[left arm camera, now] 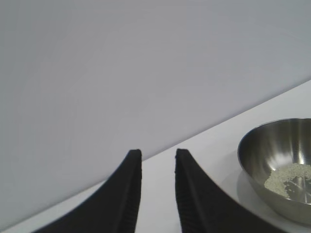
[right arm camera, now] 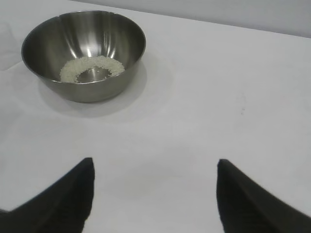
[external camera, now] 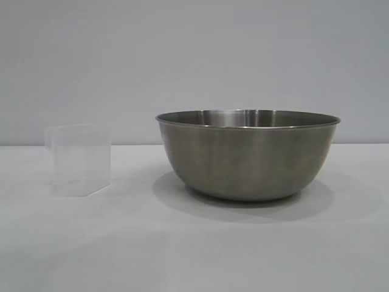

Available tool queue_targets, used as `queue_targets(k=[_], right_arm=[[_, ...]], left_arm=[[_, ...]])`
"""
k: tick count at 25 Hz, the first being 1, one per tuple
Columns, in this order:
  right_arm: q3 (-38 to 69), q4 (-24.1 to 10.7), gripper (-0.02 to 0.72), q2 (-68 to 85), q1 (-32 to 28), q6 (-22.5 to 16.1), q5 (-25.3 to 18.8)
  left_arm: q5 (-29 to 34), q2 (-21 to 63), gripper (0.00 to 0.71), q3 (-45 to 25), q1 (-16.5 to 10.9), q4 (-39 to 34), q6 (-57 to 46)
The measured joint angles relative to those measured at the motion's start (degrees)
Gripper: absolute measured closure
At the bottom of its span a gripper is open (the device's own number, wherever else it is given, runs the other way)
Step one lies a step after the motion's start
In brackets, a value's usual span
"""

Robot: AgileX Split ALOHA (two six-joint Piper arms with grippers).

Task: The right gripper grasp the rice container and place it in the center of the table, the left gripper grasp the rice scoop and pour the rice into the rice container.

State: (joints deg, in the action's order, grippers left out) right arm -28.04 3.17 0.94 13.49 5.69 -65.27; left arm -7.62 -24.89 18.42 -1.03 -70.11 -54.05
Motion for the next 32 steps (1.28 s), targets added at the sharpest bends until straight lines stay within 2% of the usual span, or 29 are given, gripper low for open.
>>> queue_targets(k=[3,4,7,16,32], right_arm=[[0.0,0.0,0.210,0.0,0.0,0.0,0.0],[0.0,0.0,0.210,0.0,0.0,0.0,0.0],[0.0,0.0,0.210,0.0,0.0,0.0,0.0],[0.0,0.0,0.210,0.0,0.0,0.0,0.0],[0.0,0.0,0.210,0.0,0.0,0.0,0.0]], left_arm=[[5.2,2.5,0.447,0.0,0.0,-0.3,0.1],[6.8,3.2,0.407,0.0,0.0,-0.3,-0.4],[8.3,6.0,0.422,0.0,0.0,-0.3,-3.5],[8.6,19.0,0.422,-0.2,0.0,-0.1,-5.8],[5.7,19.9,0.422,-2.0,0.0,0.0,-5.8]])
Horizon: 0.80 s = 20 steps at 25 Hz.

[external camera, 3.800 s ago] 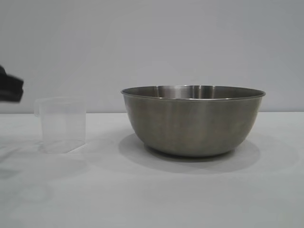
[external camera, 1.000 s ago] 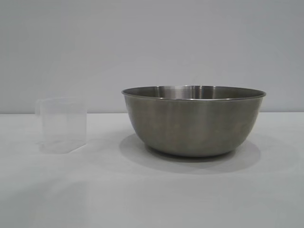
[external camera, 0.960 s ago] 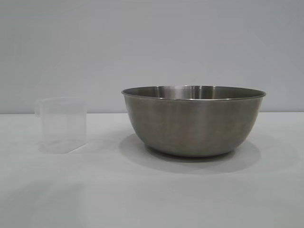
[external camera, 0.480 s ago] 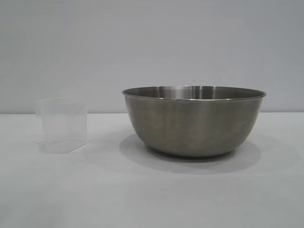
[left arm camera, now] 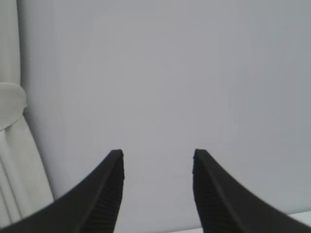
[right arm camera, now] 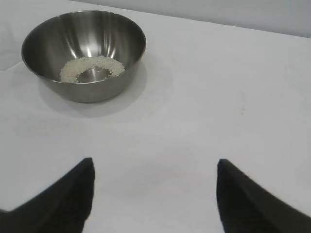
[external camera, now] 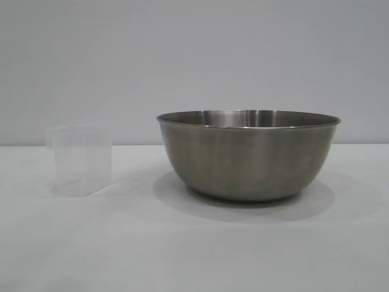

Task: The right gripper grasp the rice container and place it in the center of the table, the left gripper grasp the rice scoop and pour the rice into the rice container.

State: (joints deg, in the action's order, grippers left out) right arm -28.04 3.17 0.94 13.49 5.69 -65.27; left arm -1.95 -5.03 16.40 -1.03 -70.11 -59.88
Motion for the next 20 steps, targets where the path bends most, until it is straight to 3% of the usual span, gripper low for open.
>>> queue_targets(k=[5,8,10,14,16,18,20], right_arm=[[0.0,0.0,0.210,0.0,0.0,0.0,0.0],[0.0,0.0,0.210,0.0,0.0,0.0,0.0],[0.0,0.0,0.210,0.0,0.0,0.0,0.0],[0.0,0.0,0.210,0.0,0.0,0.0,0.0],[0.0,0.0,0.210,0.0,0.0,0.0,0.0],[0.0,0.0,0.210,0.0,0.0,0.0,0.0],[0.1,0.1,0.210,0.0,0.0,0.0,0.0]], left_arm=[[-0.2,0.0,0.422,0.0,0.0,-1.3,0.0],[-0.3,0.0,0.422,0.0,0.0,8.7,7.9],[0.3,0.0,0.422,0.0,0.0,25.5,23.8],[8.4,0.6,0.422,1.0,0.0,72.0,78.3],[12.8,2.1,0.422,1.1,0.0,90.2,97.7],[16.8,4.8,0.422,1.2,0.0,99.4,103.7],[20.6,5.8,0.422,1.7,0.0,99.5,103.0]])
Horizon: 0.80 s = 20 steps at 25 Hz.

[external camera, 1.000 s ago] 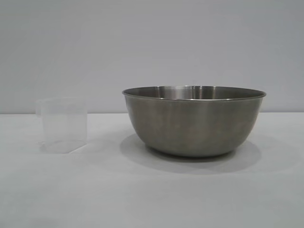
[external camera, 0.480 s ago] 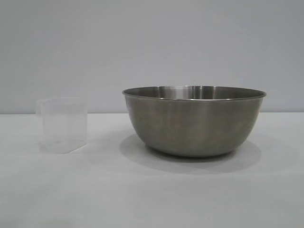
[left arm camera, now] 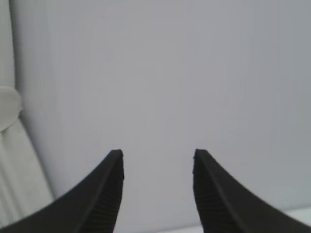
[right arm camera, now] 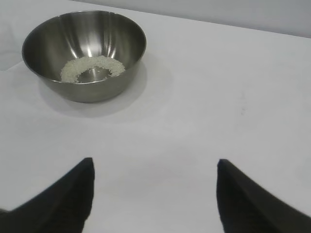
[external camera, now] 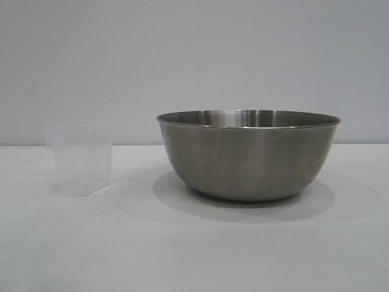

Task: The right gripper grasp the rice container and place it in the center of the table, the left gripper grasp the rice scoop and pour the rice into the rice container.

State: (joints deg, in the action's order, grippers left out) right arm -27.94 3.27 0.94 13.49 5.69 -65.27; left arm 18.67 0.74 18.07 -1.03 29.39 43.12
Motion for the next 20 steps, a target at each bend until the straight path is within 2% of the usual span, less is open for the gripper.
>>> queue_targets(k=[5,7,13,18,20], right_arm=[[0.0,-0.1,0.210,0.0,0.0,0.0,0.0],[0.0,-0.1,0.210,0.0,0.0,0.0,0.0],[0.0,-0.1,0.210,0.0,0.0,0.0,0.0],[0.0,-0.1,0.210,0.0,0.0,0.0,0.0],[0.0,-0.1,0.210,0.0,0.0,0.0,0.0]], left_arm=[[14.9,0.1,0.422,2.0,0.0,-15.9,-19.6],[19.5,0.1,0.422,2.9,0.0,-19.7,-24.1],[30.7,0.1,0.422,7.8,0.0,-24.3,-31.0],[41.6,0.1,0.422,11.4,0.0,-25.4,-32.5],[44.9,0.2,0.485,11.4,0.0,-25.8,-32.5]])
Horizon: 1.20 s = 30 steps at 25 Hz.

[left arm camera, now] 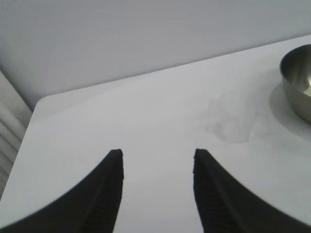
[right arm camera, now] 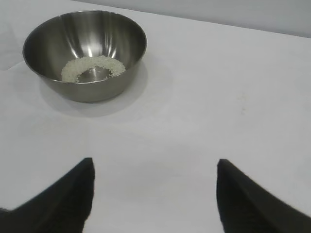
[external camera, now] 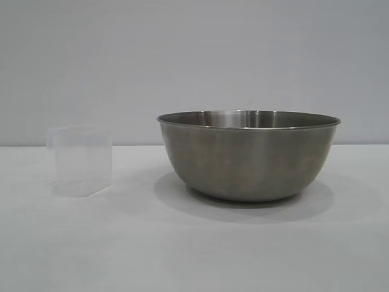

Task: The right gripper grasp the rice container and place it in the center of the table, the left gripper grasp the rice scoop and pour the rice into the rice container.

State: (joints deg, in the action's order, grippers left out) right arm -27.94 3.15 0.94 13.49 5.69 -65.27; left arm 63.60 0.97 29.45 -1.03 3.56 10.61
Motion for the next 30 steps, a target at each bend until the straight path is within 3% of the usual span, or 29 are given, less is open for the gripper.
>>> queue_targets(k=[30], right_arm=[[0.0,0.0,0.210,0.0,0.0,0.0,-0.1]], left_arm=[[0.7,0.1,0.480,-1.4,0.0,-1.7,-1.2]])
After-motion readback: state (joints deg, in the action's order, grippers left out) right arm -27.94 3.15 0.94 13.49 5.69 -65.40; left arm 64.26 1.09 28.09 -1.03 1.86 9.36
